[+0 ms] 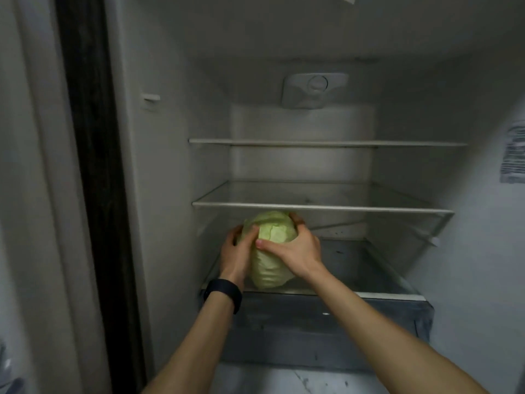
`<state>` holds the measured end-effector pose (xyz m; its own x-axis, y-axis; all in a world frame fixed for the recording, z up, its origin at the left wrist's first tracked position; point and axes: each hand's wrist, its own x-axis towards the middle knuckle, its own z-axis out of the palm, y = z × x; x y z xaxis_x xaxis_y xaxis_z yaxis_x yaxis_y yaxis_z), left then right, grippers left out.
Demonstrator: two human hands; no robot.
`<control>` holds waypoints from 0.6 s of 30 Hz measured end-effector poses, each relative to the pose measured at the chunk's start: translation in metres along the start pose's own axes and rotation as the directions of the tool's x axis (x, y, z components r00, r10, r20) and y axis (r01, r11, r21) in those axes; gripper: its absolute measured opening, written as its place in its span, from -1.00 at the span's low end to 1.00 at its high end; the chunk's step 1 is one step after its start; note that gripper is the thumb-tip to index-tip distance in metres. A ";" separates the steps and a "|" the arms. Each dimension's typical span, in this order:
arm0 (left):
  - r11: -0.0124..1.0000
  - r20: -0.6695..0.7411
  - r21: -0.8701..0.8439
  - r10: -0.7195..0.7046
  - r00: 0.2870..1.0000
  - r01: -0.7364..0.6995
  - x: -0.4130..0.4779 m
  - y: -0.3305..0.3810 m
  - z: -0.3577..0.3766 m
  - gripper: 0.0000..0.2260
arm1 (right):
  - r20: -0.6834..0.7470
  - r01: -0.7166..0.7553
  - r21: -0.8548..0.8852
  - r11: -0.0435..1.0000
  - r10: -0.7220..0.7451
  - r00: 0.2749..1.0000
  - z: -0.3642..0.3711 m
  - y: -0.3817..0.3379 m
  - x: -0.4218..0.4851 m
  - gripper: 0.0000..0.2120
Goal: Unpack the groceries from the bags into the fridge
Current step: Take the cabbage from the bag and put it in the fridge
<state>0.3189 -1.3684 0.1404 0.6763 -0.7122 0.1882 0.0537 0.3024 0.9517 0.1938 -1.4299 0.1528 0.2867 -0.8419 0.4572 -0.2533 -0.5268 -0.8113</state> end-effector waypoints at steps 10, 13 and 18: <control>0.996 -0.043 0.012 -0.093 0.995 0.094 0.074 -0.022 0.002 -0.76 | 0.095 -0.074 0.043 0.996 0.070 0.993 0.049 0.019 0.075 -0.62; 0.997 -0.079 0.006 -0.072 0.994 0.073 0.077 -0.024 0.004 -0.79 | 0.136 -0.043 0.012 0.999 0.041 0.990 0.051 0.019 0.081 -0.55; 0.992 -0.029 0.026 -0.125 0.992 0.126 0.072 -0.018 -0.002 -0.56 | 0.186 0.001 -0.084 0.996 0.014 0.983 0.048 0.018 0.078 -0.16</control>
<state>0.3685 -1.4239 0.1362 0.6851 -0.7259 0.0608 0.1191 0.1939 0.9738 0.2560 -1.4994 0.1562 0.4495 -0.8131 0.3700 -0.3299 -0.5360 -0.7771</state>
